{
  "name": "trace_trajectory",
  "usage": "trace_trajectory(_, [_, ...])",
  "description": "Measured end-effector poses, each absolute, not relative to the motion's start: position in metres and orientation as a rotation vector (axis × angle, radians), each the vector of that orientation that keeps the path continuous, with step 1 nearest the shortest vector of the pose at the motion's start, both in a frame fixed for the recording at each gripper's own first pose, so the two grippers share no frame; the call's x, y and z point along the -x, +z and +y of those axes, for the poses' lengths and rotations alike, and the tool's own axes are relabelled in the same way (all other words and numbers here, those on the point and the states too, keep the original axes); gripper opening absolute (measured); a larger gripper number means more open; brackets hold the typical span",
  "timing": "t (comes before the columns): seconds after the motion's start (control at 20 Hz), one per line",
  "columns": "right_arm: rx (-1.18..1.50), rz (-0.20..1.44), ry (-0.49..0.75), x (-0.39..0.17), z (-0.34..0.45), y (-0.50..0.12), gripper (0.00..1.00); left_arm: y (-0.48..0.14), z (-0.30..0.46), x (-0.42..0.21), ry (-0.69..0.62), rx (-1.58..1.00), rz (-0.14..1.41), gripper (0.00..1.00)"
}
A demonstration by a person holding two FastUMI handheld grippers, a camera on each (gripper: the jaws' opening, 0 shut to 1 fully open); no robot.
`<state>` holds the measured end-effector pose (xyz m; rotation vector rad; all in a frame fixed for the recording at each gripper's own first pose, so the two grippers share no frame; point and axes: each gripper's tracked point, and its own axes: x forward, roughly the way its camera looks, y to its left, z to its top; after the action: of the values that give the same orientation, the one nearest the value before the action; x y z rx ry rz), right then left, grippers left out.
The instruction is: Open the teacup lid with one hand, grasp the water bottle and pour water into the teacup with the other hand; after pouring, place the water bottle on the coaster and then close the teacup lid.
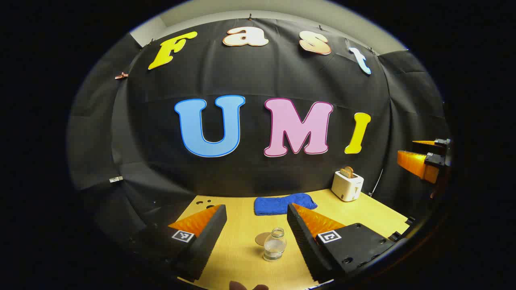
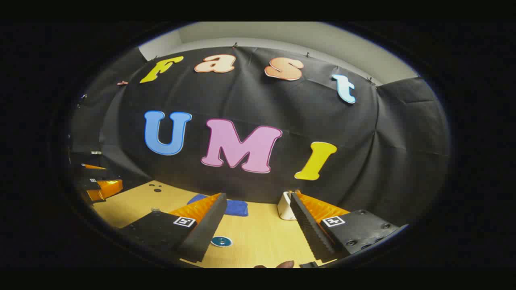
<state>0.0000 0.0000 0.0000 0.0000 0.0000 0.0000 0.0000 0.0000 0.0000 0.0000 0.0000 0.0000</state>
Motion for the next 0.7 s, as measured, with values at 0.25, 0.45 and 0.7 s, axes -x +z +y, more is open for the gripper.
trace_trajectory(0.25, [-0.057,0.067,0.007,0.002,0.006,-0.016,0.98,0.000,0.003,0.003,0.001,-0.011,-0.011,0.95])
trace_trajectory(0.45, [-0.056,0.083,0.008,0.003,0.005,-0.023,0.96,-0.002,-0.001,0.003,-0.011,-0.006,-0.025,0.95])
trace_trajectory(0.7, [-0.071,0.097,0.032,-0.003,0.006,-0.033,0.98,-0.007,-0.008,0.004,-0.012,0.019,-0.015,0.95])
